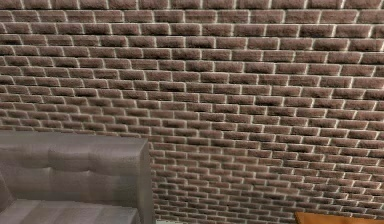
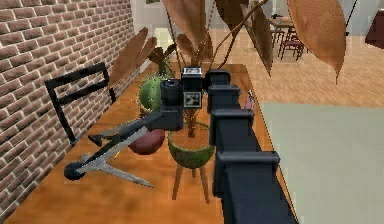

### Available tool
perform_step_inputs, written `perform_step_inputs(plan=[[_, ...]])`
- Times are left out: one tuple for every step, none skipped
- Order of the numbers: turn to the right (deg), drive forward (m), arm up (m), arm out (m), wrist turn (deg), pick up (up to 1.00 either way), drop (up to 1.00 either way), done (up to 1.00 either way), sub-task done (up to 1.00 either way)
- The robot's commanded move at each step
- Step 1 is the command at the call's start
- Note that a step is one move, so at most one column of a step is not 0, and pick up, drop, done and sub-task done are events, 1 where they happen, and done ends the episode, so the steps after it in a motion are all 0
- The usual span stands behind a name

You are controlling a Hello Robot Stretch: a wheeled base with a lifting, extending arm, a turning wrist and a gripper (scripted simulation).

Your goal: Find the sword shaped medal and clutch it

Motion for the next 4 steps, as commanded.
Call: perform_step_inputs(plan=[[0.0, 0.00, 0.00, 0.00, 45.0, 0.00, 0.00, 0.00, 0.00], [0.0, 0.00, 0.00, 0.00, 9.0, 0.00, 0.00, 0.00, 0.00], [0.0, 0.00, -0.30, 0.00, 0.0, 0.00, 0.00, 0.00, 0.00], [0.0, 0.00, 0.00, 0.00, 0.0, 1.00, 0.00, 0.00, 0.00]])
